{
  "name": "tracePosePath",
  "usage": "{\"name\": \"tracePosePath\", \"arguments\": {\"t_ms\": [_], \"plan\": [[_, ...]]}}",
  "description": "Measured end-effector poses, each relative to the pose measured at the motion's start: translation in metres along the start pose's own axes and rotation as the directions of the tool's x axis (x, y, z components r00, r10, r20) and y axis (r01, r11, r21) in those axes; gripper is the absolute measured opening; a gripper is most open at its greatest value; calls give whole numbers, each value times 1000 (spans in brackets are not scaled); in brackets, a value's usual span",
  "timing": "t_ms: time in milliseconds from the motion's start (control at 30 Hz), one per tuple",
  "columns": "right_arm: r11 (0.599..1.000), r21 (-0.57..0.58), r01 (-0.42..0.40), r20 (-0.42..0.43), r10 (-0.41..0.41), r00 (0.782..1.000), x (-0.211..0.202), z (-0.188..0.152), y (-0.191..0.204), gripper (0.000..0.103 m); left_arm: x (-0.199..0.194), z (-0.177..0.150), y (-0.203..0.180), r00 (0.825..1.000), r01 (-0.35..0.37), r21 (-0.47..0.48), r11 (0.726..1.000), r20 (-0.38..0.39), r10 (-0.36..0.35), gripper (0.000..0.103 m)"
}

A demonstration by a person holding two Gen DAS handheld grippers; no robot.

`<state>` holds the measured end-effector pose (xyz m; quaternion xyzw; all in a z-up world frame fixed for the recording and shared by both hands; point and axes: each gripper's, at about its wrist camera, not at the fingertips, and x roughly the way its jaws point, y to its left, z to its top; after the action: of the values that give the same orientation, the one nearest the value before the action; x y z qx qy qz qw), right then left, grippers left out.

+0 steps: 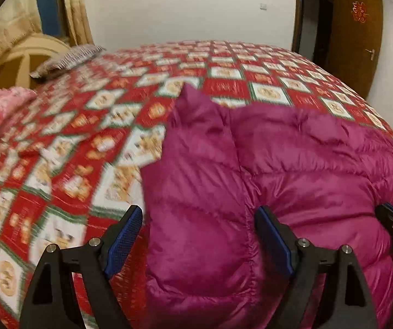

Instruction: Fold large clothes

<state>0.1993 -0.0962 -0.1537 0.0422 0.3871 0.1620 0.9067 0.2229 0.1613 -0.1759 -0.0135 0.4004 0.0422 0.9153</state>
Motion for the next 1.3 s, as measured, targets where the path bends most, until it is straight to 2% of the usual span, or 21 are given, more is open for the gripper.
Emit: {"name": "tracePosePath", "arguments": {"t_ms": [133,167,267,333,367,433,467,533,633,700,833,867,933,967,1000,1033,1100,1200,1300], "plan": [[1000,-14,16,-16,-16,1000,0,1,1,20,-9,-1,10,1000,27,-35,999,-3,-27,85],[1000,-10,17,-26,-17,1000,-4,3,1,20,-19,-2,17,999,34,-52,998,20,-33,85],[1000,-14,11,44,-10,999,-31,8,8,20,-43,-8,34,994,69,-125,990,91,-58,85],[999,-47,19,73,-16,997,-40,10,19,20,-48,-13,49,990,107,-220,970,108,-85,85],[999,-52,15,76,-11,997,-39,10,25,20,-45,-18,55,988,140,-284,949,102,-116,85],[999,-39,-3,65,5,998,-29,7,32,20,-37,-26,58,983,183,-340,923,81,-165,85],[999,-32,-5,47,7,999,-22,5,34,20,-33,-32,55,982,188,-350,918,65,-177,85],[1000,-9,-8,1,8,1000,-3,-3,32,20,-29,-37,47,983,184,-332,925,58,-175,85],[1000,-17,12,6,-12,1000,4,-13,33,20,-15,-41,38,978,206,-320,925,31,-207,85],[999,-23,25,4,-25,1000,4,-14,35,20,-14,-42,36,975,222,-339,914,65,-212,85],[1000,-5,11,12,-11,1000,5,-17,32,20,-14,-42,27,951,309,-323,894,103,-292,85],[1000,0,7,14,-7,1000,5,-17,31,20,-15,-42,27,940,341,-328,881,114,-321,82],[1000,12,-5,15,5,1000,6,-17,28,20,-15,-43,26,913,408,-354,841,138,-385,53],[1000,19,-12,13,12,1000,6,-17,27,20,-16,-42,25,909,417,-354,837,141,-393,46],[999,27,-19,12,18,1000,6,-17,25,20,-18,-38,24,904,427,-347,835,146,-402,32],[999,32,-23,11,23,1000,6,-17,24,20,-20,-34,23,897,443,-338,831,152,-416,23],[999,43,-28,6,28,1000,6,-17,23,20,-30,-27,23,874,487,-328,810,179,-453,16],[995,87,-55,-7,55,998,7,-17,20,20,-51,-15,22,836,549,-298,781,220,-503,12],[974,184,-133,-20,139,990,6,-19,13,20,-78,-5,15,816,576,-248,779,239,-526,11]]}}
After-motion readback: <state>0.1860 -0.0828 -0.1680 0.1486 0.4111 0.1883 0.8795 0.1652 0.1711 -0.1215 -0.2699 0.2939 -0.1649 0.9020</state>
